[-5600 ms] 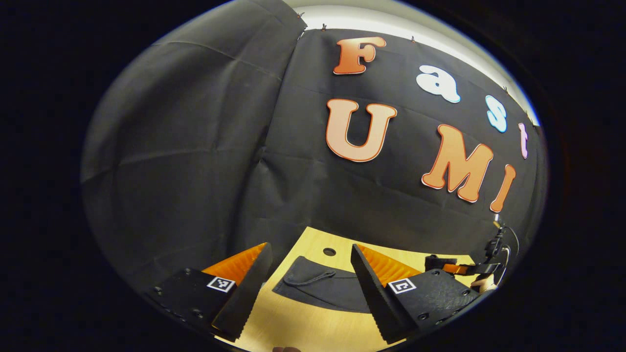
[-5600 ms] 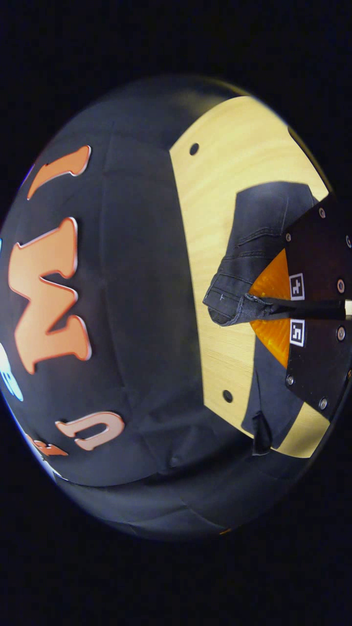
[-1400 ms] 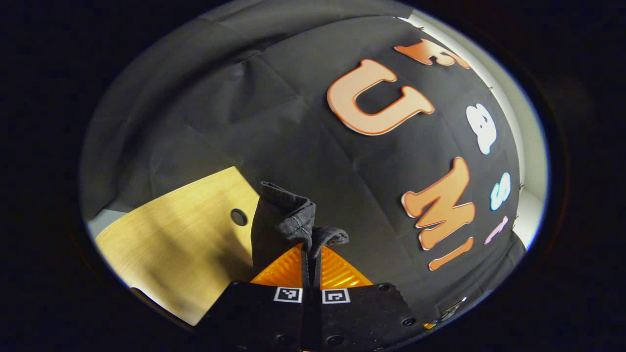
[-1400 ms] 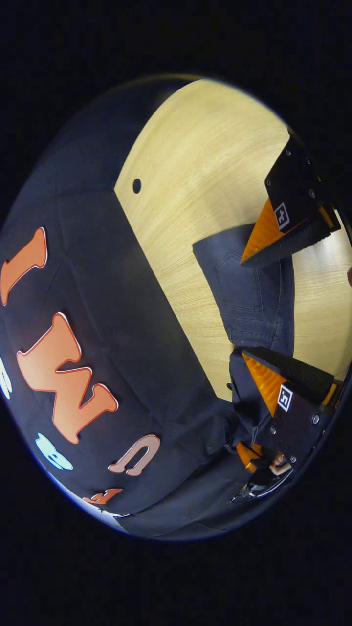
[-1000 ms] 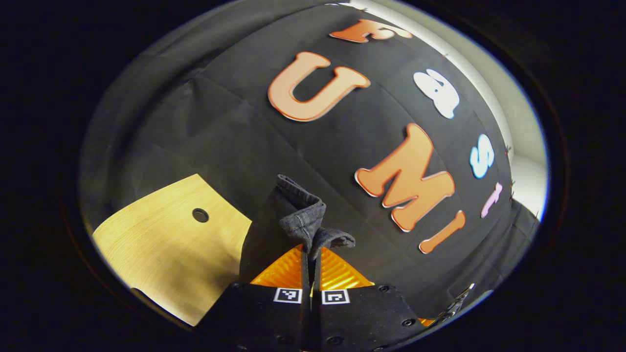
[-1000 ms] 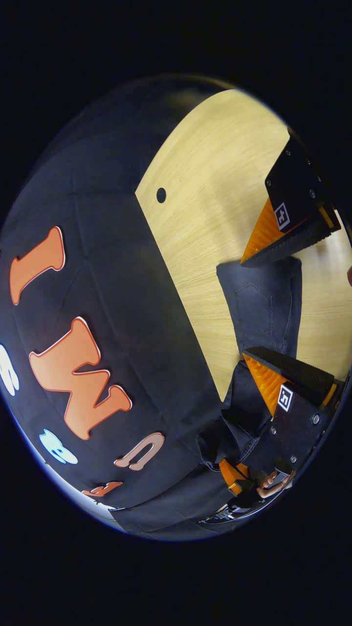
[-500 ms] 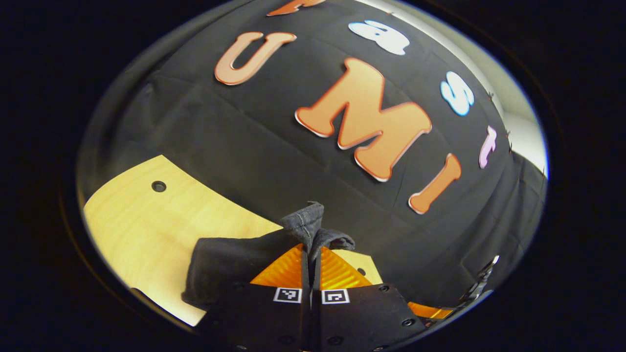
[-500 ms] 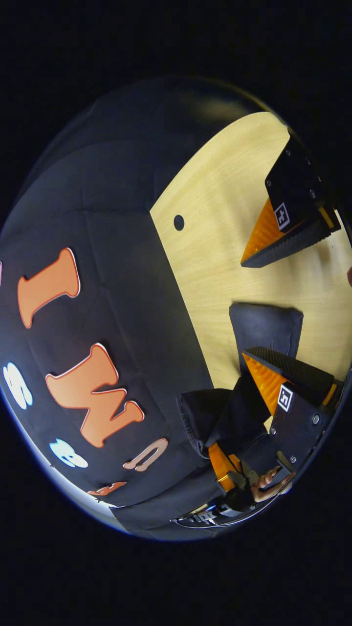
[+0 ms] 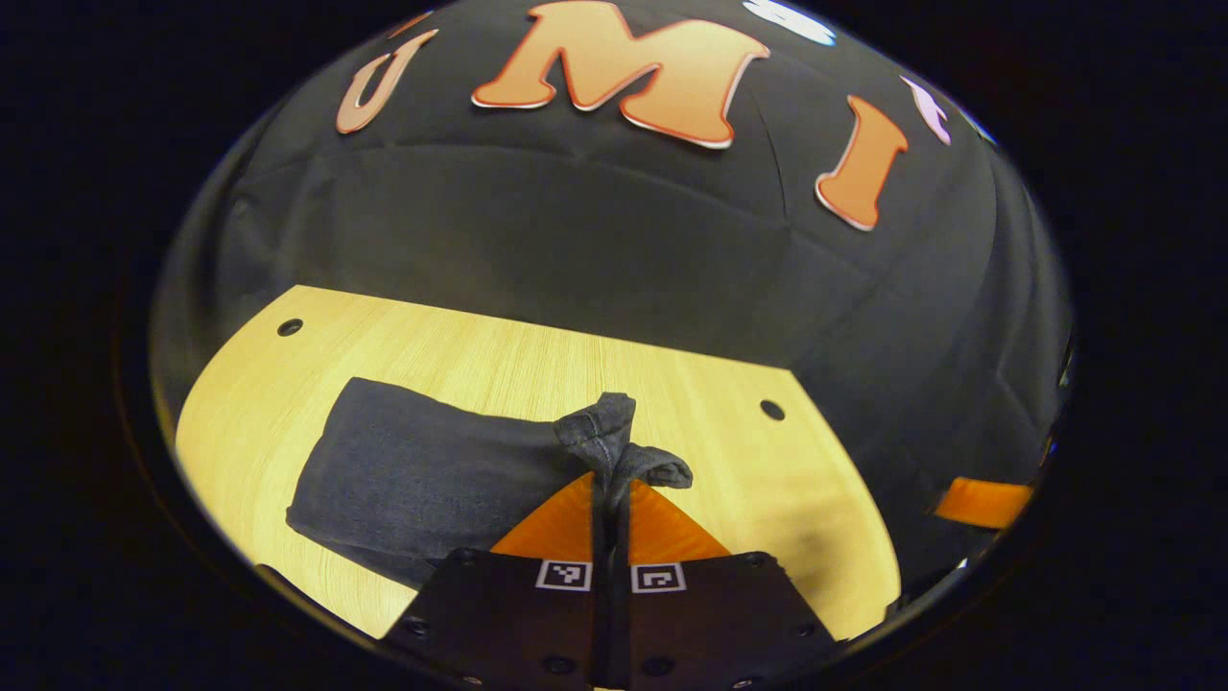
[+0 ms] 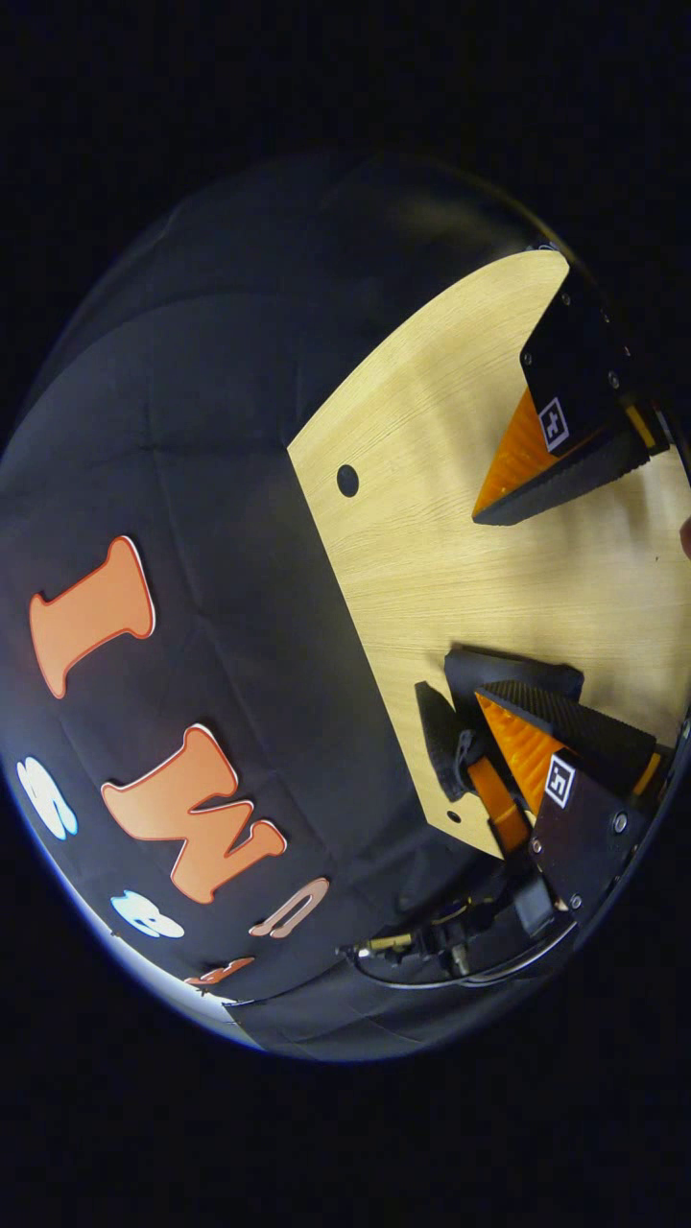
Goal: Grasp the waist and the cuffs of the jeans and fold them to make the two legs overlap; first hold the waist and fold one-third of the jeans toward the cuffs, then hold the cuffs and fold the remaining one-third in the same direction to finish folding.
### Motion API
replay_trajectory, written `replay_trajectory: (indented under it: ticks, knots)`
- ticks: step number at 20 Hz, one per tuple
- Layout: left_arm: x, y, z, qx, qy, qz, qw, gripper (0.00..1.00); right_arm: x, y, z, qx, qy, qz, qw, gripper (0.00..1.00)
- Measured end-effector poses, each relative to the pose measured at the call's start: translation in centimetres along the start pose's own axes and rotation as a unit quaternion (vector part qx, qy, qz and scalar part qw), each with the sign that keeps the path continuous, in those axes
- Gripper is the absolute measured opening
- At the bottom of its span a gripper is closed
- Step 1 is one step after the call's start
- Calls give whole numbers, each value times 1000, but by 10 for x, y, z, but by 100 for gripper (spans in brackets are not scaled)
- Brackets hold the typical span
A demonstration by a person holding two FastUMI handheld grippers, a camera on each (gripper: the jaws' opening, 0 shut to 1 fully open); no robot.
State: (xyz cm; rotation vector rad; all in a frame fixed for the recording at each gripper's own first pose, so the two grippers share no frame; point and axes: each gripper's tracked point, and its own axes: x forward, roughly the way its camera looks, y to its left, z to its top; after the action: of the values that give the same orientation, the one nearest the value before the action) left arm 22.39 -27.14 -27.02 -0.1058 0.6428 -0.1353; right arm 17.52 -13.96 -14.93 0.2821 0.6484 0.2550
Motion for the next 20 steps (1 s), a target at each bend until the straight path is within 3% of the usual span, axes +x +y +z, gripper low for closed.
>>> replay_trajectory:
  ticks: [3,5,7,9,14,20]
  knots:
    - [16,-7,-17,30,19,2,999,1,0,-10,-5,-10,7,-10,1000,98]
    - [18,-20,-23,13,35,-28,999,7,1,-10,-9,-7,13,-12,1000,99]
    - [16,-48,-28,-13,54,-79,995,52,4,-6,-13,-7,17,-15,1000,99]
    - [3,-45,-21,11,40,-73,996,97,3,2,-15,-17,17,-18,1000,99]
    - [-62,-28,31,23,-19,-91,995,98,-7,46,-11,-16,-2,-1,1000,99]
    - [-154,68,107,47,-125,-33,991,98,-23,106,9,-32,-52,15,998,98]
